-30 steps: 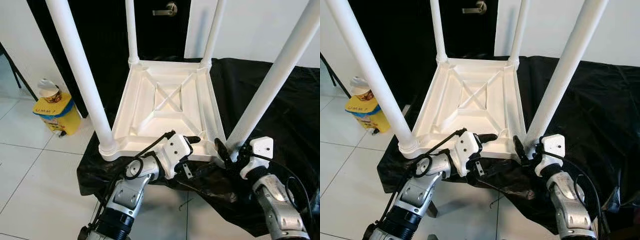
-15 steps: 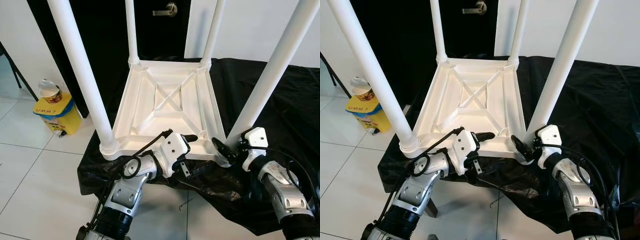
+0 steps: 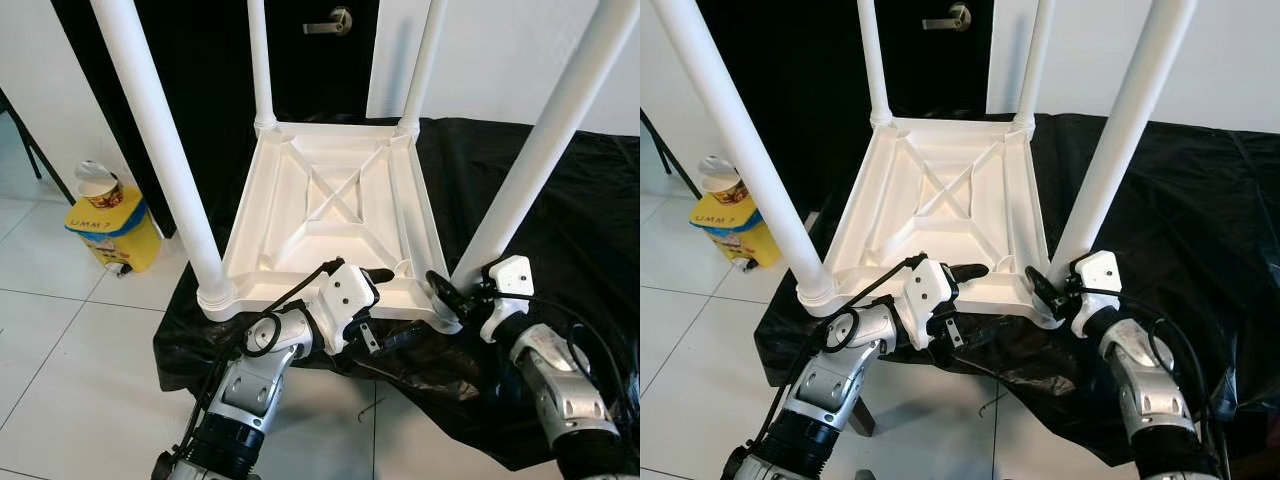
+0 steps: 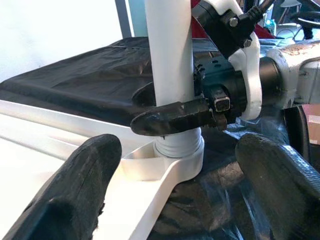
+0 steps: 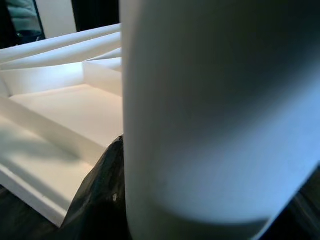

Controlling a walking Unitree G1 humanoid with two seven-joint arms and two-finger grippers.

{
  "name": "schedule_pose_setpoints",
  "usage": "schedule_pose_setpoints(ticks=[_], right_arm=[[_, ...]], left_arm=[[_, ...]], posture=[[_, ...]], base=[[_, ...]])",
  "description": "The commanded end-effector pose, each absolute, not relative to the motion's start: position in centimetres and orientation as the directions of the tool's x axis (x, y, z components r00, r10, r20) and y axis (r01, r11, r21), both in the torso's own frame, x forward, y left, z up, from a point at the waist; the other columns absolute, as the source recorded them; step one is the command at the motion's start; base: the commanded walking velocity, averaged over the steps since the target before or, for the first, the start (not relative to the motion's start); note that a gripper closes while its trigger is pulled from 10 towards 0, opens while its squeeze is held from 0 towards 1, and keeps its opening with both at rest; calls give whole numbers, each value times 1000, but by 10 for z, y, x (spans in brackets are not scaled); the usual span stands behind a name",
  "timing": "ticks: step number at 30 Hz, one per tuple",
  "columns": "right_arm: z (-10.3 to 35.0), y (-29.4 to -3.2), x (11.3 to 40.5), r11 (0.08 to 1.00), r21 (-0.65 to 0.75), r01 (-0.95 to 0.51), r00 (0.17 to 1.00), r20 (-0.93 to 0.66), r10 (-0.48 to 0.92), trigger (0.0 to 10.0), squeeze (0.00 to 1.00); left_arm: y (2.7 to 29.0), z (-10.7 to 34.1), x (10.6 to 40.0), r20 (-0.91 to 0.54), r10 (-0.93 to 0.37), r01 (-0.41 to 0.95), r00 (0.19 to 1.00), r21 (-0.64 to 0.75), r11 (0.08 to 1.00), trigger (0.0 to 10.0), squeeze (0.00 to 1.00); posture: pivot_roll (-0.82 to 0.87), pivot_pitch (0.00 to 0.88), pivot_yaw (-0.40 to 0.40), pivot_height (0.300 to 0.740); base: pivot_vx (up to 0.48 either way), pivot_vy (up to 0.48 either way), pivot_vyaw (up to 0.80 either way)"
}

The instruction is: Building children table

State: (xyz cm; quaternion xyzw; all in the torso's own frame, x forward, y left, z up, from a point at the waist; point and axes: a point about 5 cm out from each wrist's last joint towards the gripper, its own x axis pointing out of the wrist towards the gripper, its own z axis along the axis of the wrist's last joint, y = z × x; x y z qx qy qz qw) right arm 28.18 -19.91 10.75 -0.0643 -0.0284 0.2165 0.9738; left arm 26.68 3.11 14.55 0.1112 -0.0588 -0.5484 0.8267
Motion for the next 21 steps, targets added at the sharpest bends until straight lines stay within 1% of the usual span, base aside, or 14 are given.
schedule_pose_setpoints(ticks=[1, 2, 5, 6, 7, 8, 10, 12, 13, 14, 16, 17, 20, 21], right_arm=[[94, -194, 276, 899, -130, -419, 908, -32, 418, 10000, 0], [95, -193, 276, 919, -126, -373, 927, -19, 374, 10000, 0], [95, -193, 276, 932, -122, -342, 939, -10, 343, 10000, 0], [97, -193, 275, 960, -111, -258, 965, 16, 261, 10000, 0], [97, -193, 275, 960, -111, -258, 965, 16, 261, 10000, 0], [97, -192, 275, 971, -106, -214, 976, 26, 218, 10000, 0], [97, -191, 273, 981, -90, -173, 984, 32, 177, 10000, 0], [97, -191, 273, 981, -90, -173, 984, 32, 177, 10000, 0], [96, -187, 272, 989, -76, -130, 991, 33, 133, 10000, 0], [96, -187, 272, 989, -76, -130, 991, 33, 133, 10000, 0], [94, -178, 267, 997, -45, -62, 998, 27, 64, 10000, 0], [94, -178, 267, 997, -45, -62, 998, 27, 64, 10000, 0], [89, -165, 264, 1000, -17, 16, 1000, 6, -16, 10000, 0], [89, -165, 264, 1000, -17, 16, 1000, 6, -16, 10000, 0]], left_arm=[[31, 149, 272, 8, -875, 846, 484, 253, 470, 10000, 0], [30, 150, 272, 11, -876, 847, 482, 250, 469, 10000, 0], [29, 150, 272, 13, -877, 848, 481, 249, 468, 10000, 0], [29, 149, 271, 12, -878, 850, 478, 247, 466, 10000, 0], [29, 149, 271, 12, -878, 850, 478, 247, 466, 10000, 0], [29, 149, 270, 10, -878, 850, 478, 246, 465, 10000, 0], [30, 148, 270, 8, -879, 851, 478, 246, 465, 10000, 0], [30, 148, 270, 8, -879, 851, 478, 246, 465, 10000, 0], [30, 148, 270, 7, -878, 851, 478, 245, 465, 10000, 0], [30, 148, 270, 7, -878, 851, 478, 245, 465, 10000, 0], [30, 149, 270, 9, -879, 851, 477, 246, 464, 10000, 0], [30, 149, 270, 9, -879, 851, 477, 246, 464, 10000, 0], [28, 149, 269, 9, -881, 854, 473, 244, 460, 10000, 0], [28, 149, 269, 9, -881, 854, 473, 244, 460, 10000, 0]], posture=[[-60, 5, -37, 740], [-60, 8, -36, 740], [-60, 8, -35, 740], [-63, 9, -33, 740], [-63, 9, -33, 740], [-63, 11, -33, 740], [-63, 12, -32, 740], [-63, 12, -32, 740], [-64, 14, -33, 740], [-64, 14, -33, 740], [-68, 17, -32, 740], [-68, 17, -32, 740], [-68, 19, -30, 740], [-68, 19, -30, 740]], base=[[0, 0, 0], [0, 0, 0], [0, 0, 0], [0, 0, 0], [0, 0, 0], [0, 0, 0], [0, 0, 0], [0, 0, 0], [0, 0, 0], [0, 0, 0], [0, 0, 0], [0, 0, 0], [0, 0, 0], [0, 0, 0]])
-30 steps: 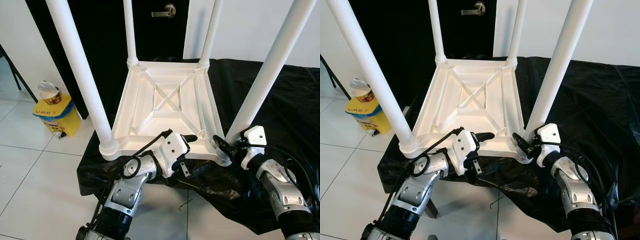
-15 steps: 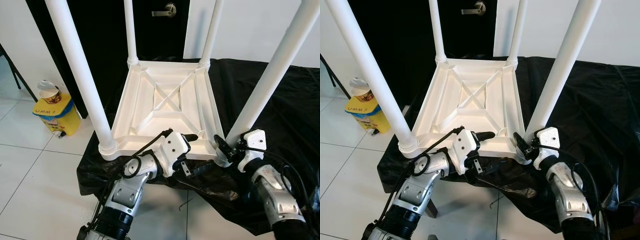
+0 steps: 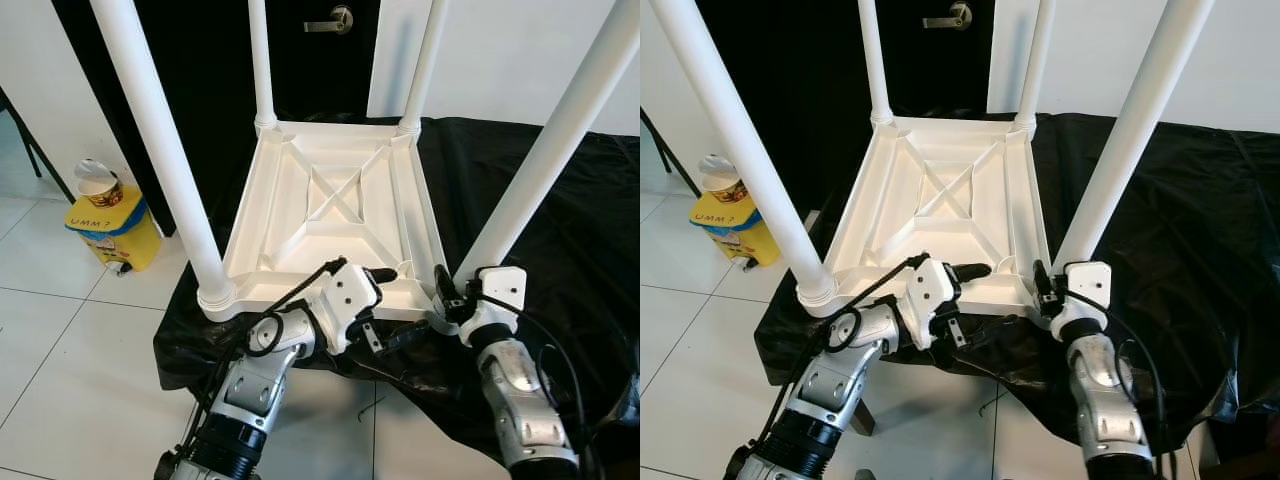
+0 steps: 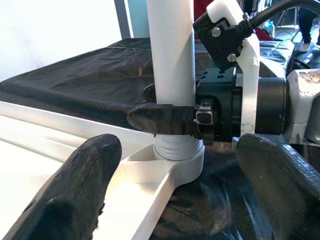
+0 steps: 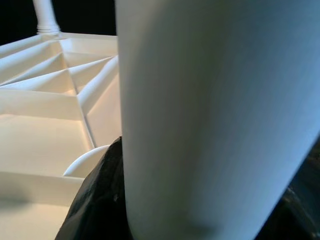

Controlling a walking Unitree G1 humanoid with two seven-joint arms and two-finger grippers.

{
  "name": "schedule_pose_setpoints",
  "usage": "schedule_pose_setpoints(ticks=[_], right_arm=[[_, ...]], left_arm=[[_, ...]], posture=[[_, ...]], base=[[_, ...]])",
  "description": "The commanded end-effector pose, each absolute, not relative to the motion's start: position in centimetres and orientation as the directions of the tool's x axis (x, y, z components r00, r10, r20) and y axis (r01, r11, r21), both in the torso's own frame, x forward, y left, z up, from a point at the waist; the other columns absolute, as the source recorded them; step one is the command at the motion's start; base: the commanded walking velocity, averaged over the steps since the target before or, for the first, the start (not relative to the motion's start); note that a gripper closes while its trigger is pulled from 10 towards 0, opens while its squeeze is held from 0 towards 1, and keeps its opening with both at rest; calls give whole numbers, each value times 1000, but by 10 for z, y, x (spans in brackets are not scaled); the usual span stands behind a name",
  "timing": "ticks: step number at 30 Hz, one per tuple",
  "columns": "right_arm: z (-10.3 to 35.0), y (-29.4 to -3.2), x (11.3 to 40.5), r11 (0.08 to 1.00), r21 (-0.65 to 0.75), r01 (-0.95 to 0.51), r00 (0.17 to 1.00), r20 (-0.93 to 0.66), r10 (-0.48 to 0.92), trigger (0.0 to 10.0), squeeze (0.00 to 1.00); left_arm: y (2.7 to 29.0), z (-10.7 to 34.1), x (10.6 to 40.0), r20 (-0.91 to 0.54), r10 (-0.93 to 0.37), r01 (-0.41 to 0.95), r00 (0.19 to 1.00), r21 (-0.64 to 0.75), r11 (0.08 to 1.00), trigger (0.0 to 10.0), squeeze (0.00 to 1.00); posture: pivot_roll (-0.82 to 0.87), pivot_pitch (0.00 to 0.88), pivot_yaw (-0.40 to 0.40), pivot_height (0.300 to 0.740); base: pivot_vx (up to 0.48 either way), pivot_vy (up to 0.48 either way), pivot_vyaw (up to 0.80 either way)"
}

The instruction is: Building children table

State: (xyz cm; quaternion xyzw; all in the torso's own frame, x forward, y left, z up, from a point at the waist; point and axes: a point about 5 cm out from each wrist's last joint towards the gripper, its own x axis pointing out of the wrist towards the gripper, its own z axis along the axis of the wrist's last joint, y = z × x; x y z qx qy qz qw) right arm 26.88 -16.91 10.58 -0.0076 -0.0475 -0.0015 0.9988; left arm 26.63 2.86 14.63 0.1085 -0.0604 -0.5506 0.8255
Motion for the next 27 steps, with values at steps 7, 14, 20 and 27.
schedule_pose_setpoints(ticks=[7, 14, 20, 27], right_arm=[[88, -153, 260, 999, -11, 32, 999, 5, -32, 10000, 0], [92, -151, 261, 1000, -17, 27, 999, 21, -26, 10000, 0], [104, -151, 257, 998, 9, -65, 994, 92, 63, 10000, 1000], [107, -163, 251, 988, -21, -153, 983, 101, 154, 10000, 1000]], left_arm=[[29, 148, 269, 6, -882, 855, 472, 242, 459, 10000, 0], [30, 148, 270, 5, -879, 852, 477, 244, 464, 10000, 0], [30, 147, 269, 7, -877, 850, 480, 244, 467, 10000, 0], [33, 147, 270, 0, -876, 848, 483, 249, 468, 10000, 0]], posture=[[-68, 20, -27, 740], [-65, 17, -35, 740], [-59, 17, -38, 740], [-51, 15, -32, 740]], base=[[0, 0, 0], [0, 0, 0], [0, 0, 0], [0, 0, 0]])
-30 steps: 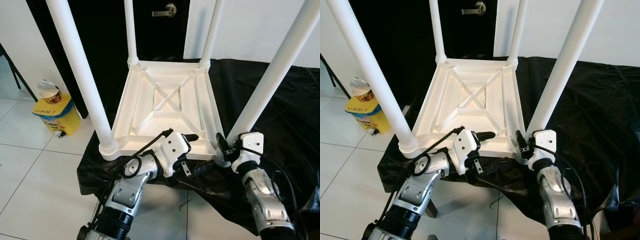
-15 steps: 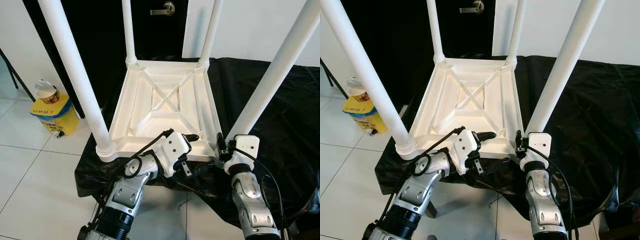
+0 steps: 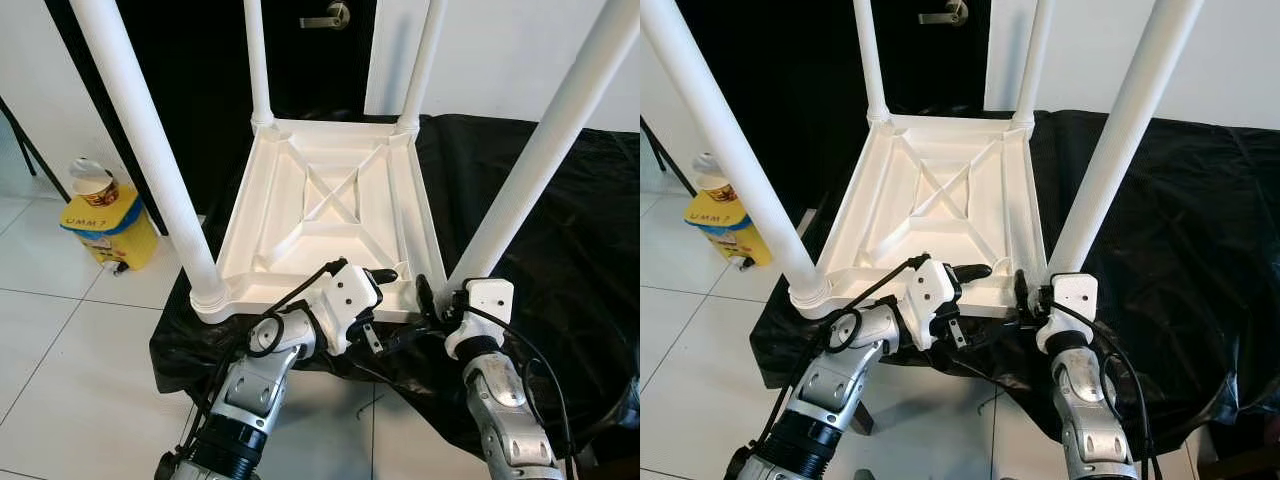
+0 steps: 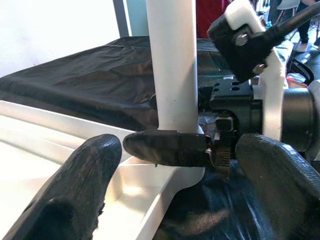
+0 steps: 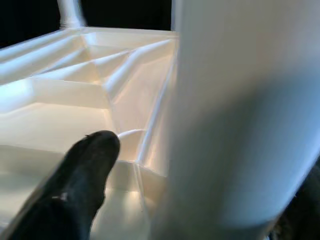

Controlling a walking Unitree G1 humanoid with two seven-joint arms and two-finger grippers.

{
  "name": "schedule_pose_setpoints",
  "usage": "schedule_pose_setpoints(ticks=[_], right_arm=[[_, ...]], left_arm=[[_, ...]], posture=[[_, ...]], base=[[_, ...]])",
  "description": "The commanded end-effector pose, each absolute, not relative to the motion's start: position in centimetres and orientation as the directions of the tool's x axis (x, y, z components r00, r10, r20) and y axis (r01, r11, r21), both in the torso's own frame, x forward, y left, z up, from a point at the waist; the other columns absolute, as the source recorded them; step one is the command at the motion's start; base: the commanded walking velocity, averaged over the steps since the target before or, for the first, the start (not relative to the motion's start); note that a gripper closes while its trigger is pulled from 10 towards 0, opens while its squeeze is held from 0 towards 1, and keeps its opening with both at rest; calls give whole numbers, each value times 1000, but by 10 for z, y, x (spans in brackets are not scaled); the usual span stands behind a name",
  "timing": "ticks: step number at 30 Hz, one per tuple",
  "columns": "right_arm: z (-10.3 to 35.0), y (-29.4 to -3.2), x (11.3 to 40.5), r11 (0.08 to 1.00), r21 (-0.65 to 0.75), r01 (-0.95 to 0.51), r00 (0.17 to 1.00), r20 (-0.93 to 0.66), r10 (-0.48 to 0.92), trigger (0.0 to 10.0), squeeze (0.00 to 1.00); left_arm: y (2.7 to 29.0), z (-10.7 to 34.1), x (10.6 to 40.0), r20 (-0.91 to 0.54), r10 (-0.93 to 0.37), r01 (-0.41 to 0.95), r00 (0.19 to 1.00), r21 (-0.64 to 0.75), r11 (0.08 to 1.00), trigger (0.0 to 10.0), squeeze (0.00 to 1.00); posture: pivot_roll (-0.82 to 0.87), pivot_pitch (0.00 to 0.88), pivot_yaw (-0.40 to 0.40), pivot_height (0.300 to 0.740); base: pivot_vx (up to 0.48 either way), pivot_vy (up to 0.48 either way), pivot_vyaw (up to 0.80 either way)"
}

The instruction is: Building children table

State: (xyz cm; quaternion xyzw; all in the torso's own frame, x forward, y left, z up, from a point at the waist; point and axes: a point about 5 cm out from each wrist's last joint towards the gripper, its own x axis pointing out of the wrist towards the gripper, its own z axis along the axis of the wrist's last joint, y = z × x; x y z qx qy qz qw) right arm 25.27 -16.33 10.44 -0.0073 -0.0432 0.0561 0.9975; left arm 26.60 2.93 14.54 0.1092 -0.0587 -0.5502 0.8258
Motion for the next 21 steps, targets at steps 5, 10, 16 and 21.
schedule_pose_setpoints(ticks=[5, 10, 16, 21], right_arm=[[108, -185, 248, 949, -86, -302, 949, 67, 308, 10000, 0], [111, -194, 257, 910, -132, -393, 916, 34, 400, 10000, 0], [115, -188, 284, 871, -195, -450, 887, 12, 461, 10000, 0], [112, -177, 293, 861, -186, -474, 876, 2, 483, 0, 0]], left_arm=[[37, 146, 269, -9, -873, 846, 488, 251, 471, 10000, 0], [40, 145, 268, -15, -871, 845, 491, 251, 472, 10000, 0], [40, 145, 268, -16, -866, 840, 500, 252, 480, 10000, 0], [41, 145, 268, -14, -859, 833, 512, 252, 492, 10000, 0]], posture=[[-50, 12, -27, 740], [-47, 11, -27, 740], [-27, 9, -40, 740], [-7, 7, -53, 740]], base=[[0, 0, 0], [0, 0, 0], [0, 0, 0], [0, 0, 0]])
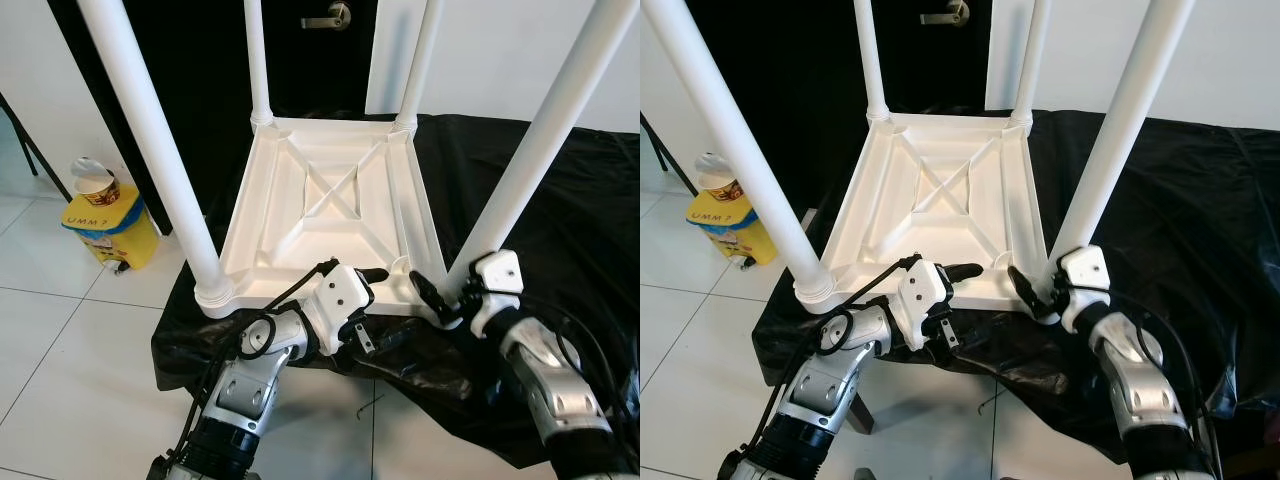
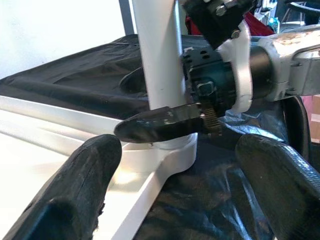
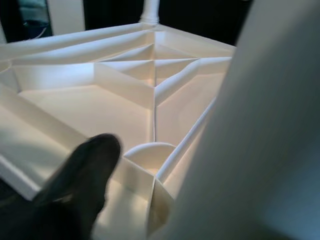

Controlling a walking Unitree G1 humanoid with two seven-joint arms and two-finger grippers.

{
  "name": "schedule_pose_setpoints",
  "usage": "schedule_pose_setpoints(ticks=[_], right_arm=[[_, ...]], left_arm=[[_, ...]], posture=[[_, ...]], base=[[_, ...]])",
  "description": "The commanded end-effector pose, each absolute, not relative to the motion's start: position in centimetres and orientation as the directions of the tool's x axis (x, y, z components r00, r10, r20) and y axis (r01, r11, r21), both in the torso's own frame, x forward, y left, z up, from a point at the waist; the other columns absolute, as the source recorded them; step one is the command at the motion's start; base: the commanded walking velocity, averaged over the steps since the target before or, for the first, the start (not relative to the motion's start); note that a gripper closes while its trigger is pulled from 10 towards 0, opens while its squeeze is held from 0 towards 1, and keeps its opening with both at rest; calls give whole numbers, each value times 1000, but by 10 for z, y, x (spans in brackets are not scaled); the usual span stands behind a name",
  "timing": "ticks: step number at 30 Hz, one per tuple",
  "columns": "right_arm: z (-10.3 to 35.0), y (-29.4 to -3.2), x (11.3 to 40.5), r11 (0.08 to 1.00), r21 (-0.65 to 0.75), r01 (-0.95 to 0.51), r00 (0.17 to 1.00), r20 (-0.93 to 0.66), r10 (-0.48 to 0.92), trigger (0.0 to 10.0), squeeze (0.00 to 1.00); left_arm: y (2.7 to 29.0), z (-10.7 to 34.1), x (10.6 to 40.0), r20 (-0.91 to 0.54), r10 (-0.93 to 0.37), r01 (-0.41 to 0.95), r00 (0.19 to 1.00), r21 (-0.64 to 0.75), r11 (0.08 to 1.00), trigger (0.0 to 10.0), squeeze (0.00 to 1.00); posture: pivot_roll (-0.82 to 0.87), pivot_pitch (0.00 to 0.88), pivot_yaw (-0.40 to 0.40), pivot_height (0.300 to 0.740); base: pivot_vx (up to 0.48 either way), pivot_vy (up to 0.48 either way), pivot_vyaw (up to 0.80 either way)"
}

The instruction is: Building children table

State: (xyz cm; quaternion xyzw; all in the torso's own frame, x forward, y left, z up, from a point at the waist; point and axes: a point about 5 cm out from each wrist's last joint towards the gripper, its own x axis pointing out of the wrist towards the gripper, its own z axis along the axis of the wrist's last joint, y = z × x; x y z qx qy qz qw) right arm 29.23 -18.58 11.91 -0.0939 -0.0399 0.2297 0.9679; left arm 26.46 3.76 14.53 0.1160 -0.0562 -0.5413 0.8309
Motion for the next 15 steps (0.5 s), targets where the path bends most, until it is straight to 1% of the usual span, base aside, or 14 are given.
schedule_pose_setpoints(ticks=[1, 7, 12, 13, 15], right_arm=[[111, -175, 292, 857, -165, -489, 869, -2, 495, 0, 0], [105, -177, 291, 852, -161, -498, 865, -17, 502, 0, 0], [101, -180, 292, 867, -159, -472, 880, -26, 474, 0, 0], [100, -181, 293, 877, -158, -454, 890, -27, 456, 10000, 0], [99, -182, 292, 887, -163, -431, 901, -27, 433, 10000, 0]], left_arm=[[42, 146, 268, -11, -856, 830, 517, 251, 498, 10000, 0], [44, 144, 266, -15, -851, 826, 525, 250, 505, 10000, 0], [43, 144, 265, -17, -852, 828, 523, 248, 503, 10000, 0], [43, 144, 265, -17, -853, 829, 522, 247, 502, 10000, 0], [42, 144, 266, -16, -855, 830, 519, 247, 499, 10000, 0]], posture=[[-7, 7, -53, 740], [-2, 7, -58, 740], [-9, 6, -54, 740], [-15, 7, -50, 740], [-20, 8, -50, 740]], base=[[0, 0, 0], [0, 0, 0], [0, 0, 0], [0, 0, 0], [0, 0, 0]])
